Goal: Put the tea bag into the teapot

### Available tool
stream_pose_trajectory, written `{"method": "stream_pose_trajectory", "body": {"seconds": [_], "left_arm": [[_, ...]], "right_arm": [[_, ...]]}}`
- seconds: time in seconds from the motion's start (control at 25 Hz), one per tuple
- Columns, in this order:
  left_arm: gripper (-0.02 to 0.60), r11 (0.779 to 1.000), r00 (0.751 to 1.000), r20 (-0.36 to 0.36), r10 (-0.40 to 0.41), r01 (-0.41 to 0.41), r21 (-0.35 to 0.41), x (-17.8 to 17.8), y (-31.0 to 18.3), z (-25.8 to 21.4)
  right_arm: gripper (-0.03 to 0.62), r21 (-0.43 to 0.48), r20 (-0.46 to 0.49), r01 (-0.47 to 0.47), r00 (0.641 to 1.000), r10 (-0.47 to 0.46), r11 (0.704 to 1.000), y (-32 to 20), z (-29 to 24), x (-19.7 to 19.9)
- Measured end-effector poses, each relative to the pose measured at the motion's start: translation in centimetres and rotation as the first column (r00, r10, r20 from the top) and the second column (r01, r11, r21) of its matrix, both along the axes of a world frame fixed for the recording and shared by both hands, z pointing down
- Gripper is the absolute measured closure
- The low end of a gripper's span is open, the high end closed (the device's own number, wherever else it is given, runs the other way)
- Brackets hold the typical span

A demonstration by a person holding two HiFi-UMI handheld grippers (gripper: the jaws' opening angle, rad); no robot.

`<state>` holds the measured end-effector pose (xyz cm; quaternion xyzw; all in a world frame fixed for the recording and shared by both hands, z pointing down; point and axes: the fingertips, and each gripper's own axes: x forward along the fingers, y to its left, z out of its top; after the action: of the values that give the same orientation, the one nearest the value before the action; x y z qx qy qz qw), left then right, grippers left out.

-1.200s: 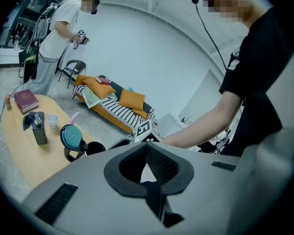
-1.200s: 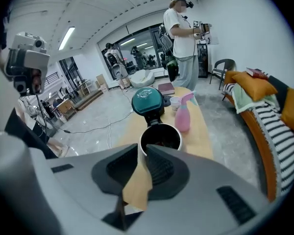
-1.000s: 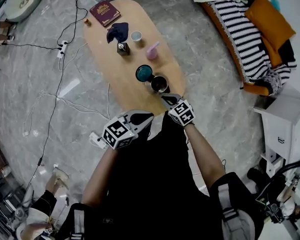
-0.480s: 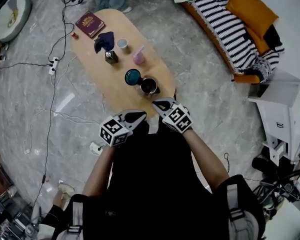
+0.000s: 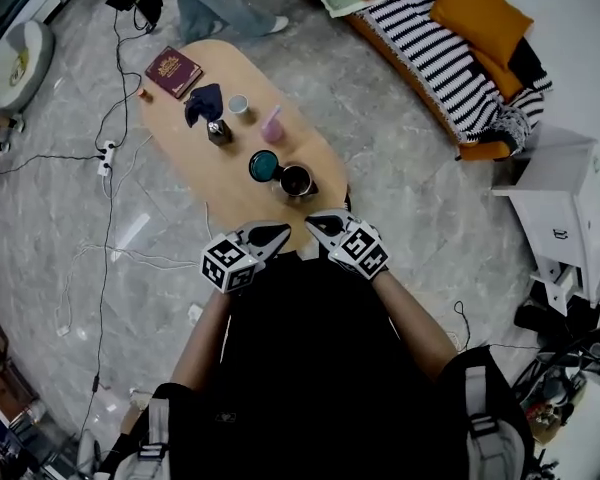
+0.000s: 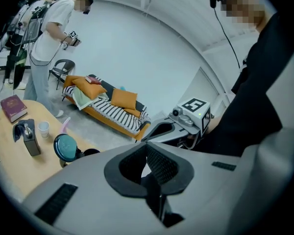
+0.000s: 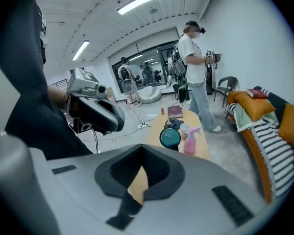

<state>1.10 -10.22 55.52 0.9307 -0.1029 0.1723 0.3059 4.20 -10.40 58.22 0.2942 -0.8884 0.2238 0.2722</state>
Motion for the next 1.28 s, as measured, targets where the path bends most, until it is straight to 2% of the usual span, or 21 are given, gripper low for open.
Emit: {"method": "stream_pose_trajectory", "body": {"seconds": [0.2,0.32,0.56,0.8,1.28], "left_arm": [[0.572,0.999,0.999,-0.006,0.047,-0.047,0.025,0.2,0.6,-0.5],[0.572,0.997,0.998,-0.001,0.064,-0.064,0.035,0.2,0.5,-0.4],[0.572,0.998,0.999,-0.023,0.046,-0.045,0.041,-0.2,0.4,-1.0],[0.572,0.997,0.998,-0.026,0.056,-0.055,0.053,-0.1,0.8,-1.1],[0.572,0.997,0.999,-0.024,0.048,-0.047,0.055,-0.1,1.5,-1.0]], "right_arm": [[0.588,0.034,0.005,-0.020,1.000,0.020,0.999,-0.3,-0.5,-0.6],[0.588,0.062,-0.027,-0.003,1.000,0.005,0.998,-0.8,-0.5,-0.6],[0.588,0.080,-0.062,0.003,0.998,0.002,0.997,-1.1,-0.4,-0.4],[0.588,0.106,-0.053,-0.016,0.998,0.021,0.994,-1.1,-0.8,-0.4],[0.588,0.105,-0.082,-0.017,0.996,0.026,0.994,0.6,-0.4,0.0]]}}
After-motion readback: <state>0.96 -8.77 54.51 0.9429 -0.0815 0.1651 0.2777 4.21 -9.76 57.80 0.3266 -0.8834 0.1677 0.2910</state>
